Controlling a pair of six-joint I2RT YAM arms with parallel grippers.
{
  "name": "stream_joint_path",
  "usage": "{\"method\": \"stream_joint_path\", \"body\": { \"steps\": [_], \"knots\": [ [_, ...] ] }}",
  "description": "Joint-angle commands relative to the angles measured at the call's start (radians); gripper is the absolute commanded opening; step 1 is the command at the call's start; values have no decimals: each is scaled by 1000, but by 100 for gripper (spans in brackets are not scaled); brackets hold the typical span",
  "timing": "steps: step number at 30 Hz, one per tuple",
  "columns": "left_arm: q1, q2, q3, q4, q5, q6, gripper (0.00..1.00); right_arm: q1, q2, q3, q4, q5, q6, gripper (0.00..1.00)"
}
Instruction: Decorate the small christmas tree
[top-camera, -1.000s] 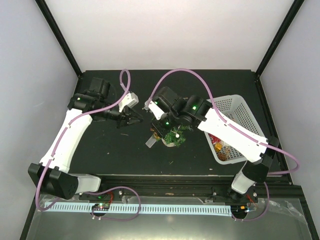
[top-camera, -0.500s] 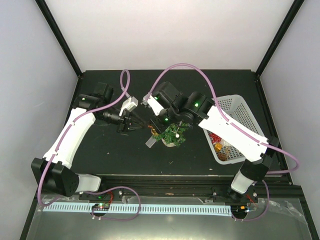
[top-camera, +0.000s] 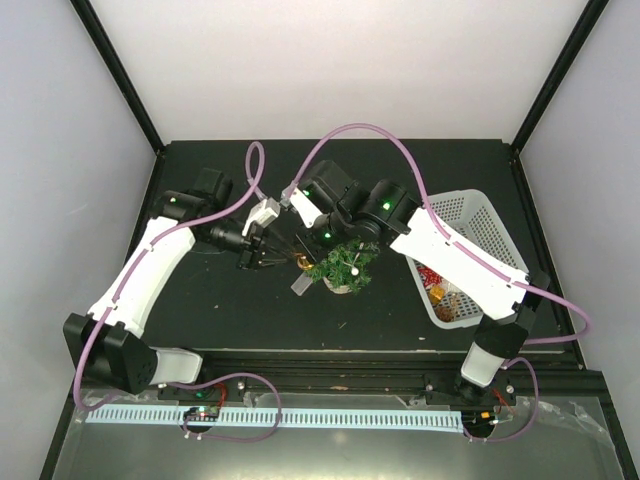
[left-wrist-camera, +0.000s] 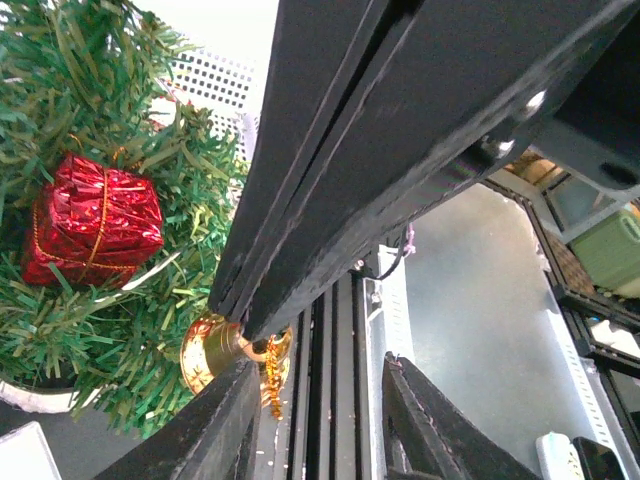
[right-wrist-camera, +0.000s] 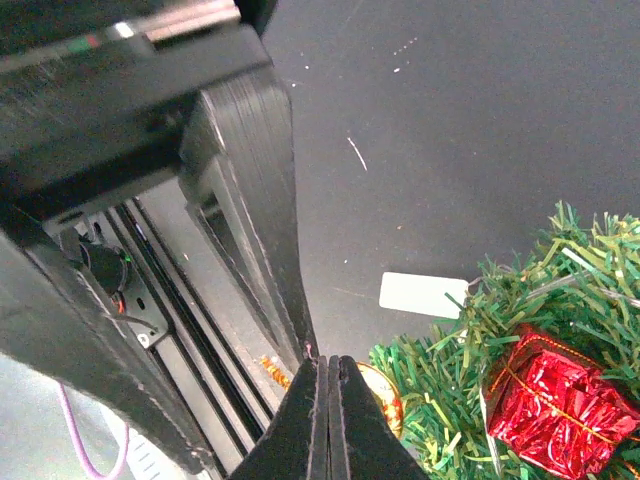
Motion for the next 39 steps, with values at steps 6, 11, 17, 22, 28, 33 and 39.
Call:
{"method": "stream_joint_path", "body": {
  "steps": [6, 11, 17, 22, 28, 33, 39],
  "knots": [
    [-13, -13, -34, 49, 15, -1, 37, 6, 5, 46, -14, -8, 14, 1],
    [-15, -15, -36, 76, 18, -29, 37, 6, 6, 51, -18, -18, 17, 1],
    [-19, -17, -38, 84, 23, -35, 33, 10, 8, 53, -23, -28, 20, 1],
    [-29, -16, -41, 81, 30, -28, 24, 12, 10, 56, -26, -28, 22, 1],
    [-39, -12, -38, 78, 31, -20, 15, 15, 13, 64, -33, -28, 24, 1],
    [-44, -10, -37, 77, 30, -17, 2, 17, 17, 69, -38, -24, 24, 1],
    [-44, -16, -40, 78, 32, -15, 2, 17, 18, 67, -41, -21, 25, 1]
  ]
}}
